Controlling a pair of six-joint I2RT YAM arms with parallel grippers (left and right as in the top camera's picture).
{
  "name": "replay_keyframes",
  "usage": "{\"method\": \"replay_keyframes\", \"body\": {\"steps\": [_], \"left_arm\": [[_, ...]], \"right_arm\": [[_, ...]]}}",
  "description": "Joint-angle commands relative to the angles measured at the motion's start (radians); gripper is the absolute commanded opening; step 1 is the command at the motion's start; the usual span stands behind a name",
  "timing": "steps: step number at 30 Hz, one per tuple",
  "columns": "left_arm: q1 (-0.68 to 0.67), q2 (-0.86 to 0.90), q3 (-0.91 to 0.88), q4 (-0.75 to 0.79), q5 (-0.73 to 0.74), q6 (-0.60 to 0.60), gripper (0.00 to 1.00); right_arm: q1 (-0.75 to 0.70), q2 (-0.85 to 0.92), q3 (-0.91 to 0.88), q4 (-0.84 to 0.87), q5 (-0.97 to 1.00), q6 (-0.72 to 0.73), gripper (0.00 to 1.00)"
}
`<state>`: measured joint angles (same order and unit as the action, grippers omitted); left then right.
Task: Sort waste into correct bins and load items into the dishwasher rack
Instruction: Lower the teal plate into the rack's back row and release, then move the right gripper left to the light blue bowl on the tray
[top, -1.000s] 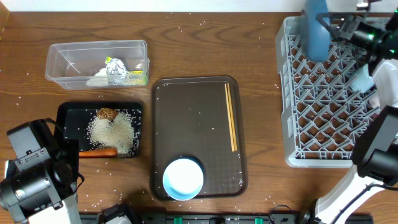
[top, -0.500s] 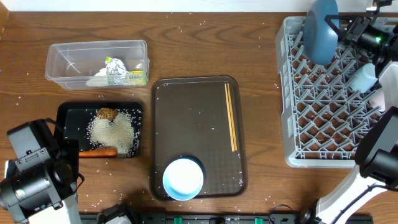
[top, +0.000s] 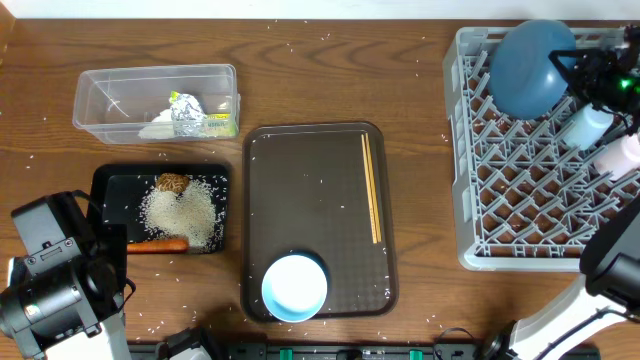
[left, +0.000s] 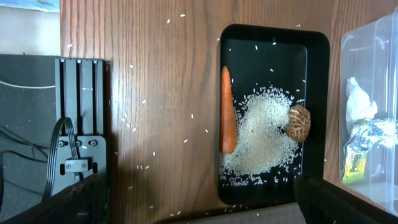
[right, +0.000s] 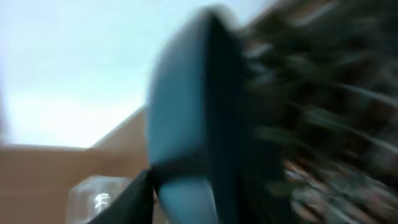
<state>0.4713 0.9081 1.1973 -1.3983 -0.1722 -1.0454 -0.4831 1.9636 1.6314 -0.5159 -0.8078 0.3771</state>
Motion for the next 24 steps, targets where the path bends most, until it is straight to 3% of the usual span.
{"method": "replay_keyframes", "body": {"steps": [1, 3, 5, 16, 19, 24], "left_arm": [[0.005, -0.001, -0.002, -0.004, -0.02, 0.013, 0.98], [0.005, -0.001, -0.002, -0.004, -0.02, 0.013, 0.98], [0.005, -0.001, -0.002, -0.004, -0.02, 0.013, 0.98], [0.005, -0.001, -0.002, -0.004, -0.02, 0.013, 0.98], [0.005, -0.001, -0.002, -0.004, -0.02, 0.013, 0.98], [0.005, -0.001, -0.002, -0.004, -0.02, 0.013, 0.98]], "right_arm": [[0.001, -0.084, 0.029, -0.077, 0.348, -0.087, 0.65], [0.001, -0.103, 0.048, -0.114, 0.411, -0.087, 0.78], [0.001, -0.116, 0.076, -0.153, 0.461, -0.086, 0.83], [0.051, -0.127, 0.379, -0.441, 0.598, -0.06, 0.95], [0.106, -0.135, 0.444, -0.515, 0.555, -0.06, 0.99], [0.26, -0.159, 0.453, -0.619, 0.304, -0.137, 0.99]]}}
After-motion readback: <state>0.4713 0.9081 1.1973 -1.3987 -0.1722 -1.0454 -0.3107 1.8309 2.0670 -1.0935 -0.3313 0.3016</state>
